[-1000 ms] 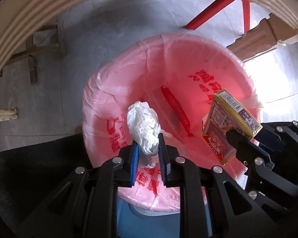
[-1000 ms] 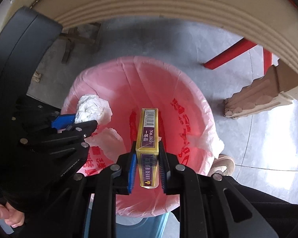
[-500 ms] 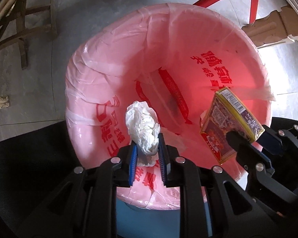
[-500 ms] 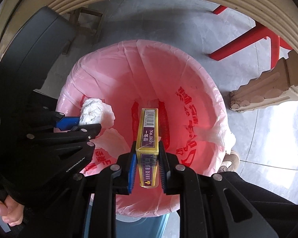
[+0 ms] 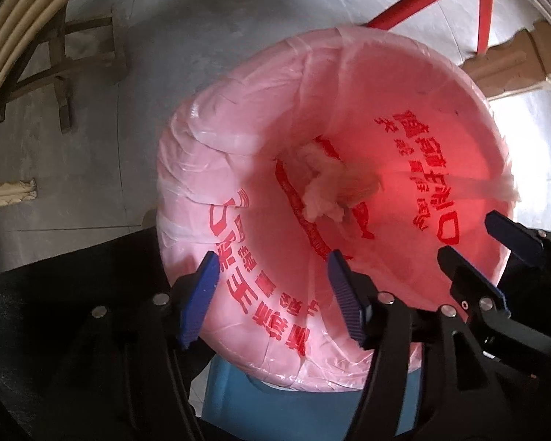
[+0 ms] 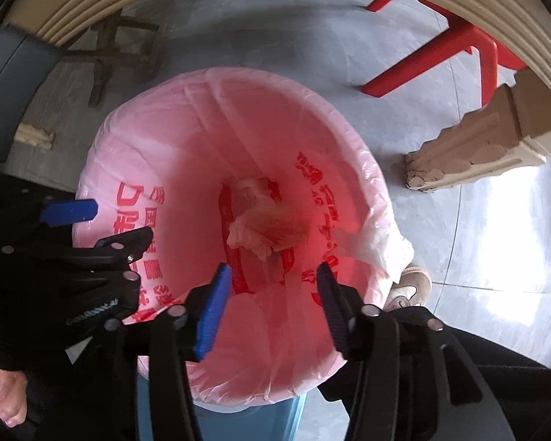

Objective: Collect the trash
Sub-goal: 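Open both tools to drop the bag and gold box into the bin, then move both tools back over the table toward the remaining boxes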

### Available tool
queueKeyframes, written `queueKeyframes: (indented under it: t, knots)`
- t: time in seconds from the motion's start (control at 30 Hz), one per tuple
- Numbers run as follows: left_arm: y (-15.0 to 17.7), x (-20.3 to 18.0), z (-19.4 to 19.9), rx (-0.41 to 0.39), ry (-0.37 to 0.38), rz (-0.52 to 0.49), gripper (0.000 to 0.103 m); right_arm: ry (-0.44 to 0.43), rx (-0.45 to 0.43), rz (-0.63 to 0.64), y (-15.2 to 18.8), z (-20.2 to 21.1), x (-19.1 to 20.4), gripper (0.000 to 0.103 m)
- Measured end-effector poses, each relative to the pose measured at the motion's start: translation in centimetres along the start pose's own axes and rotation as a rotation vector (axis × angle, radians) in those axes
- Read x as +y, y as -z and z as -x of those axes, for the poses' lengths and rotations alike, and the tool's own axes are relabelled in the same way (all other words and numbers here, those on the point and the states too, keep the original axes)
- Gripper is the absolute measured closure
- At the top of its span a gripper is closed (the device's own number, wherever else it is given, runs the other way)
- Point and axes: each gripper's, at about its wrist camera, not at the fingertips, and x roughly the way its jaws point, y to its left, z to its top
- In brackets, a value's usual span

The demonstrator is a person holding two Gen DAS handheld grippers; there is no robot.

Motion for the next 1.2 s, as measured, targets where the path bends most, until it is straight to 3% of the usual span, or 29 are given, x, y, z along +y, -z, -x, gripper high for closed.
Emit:
queueKeyframes:
  t: [0.27, 0.7, 0.9, 1.07, 1.2]
  knots:
    - [-0.2, 1.1, 1.3, -0.046, 0.084, 0.069, 0.032, -0.063, -0.047, 0.007, 0.1, 1.0, 0.0, 0.040]
    - [0.2, 1.6, 2.3, -0.093, 0.053, 0.075, 0.032, -0.063, -0.082, 0.020, 0.3, 2.5, 0.7, 0.040]
    - [1.2, 1.8, 4.2, -0.137, 0.017, 0.071, 0.032, -0.048, -0.141, 0.011, 0.9, 5.2, 0.7, 0.040]
    - [2.8, 2.3, 9.1, -0.262, -0.026, 0.060, 0.031, -0.048, -0.221, -0.007, 1.7, 9.1, 0.5, 0.040]
    - [4.2, 3.0, 15.2, -0.391, -0.059, 0.026, 0.031, -0.069, -0.330, -0.031, 2.4, 14.3, 0.3, 0.040]
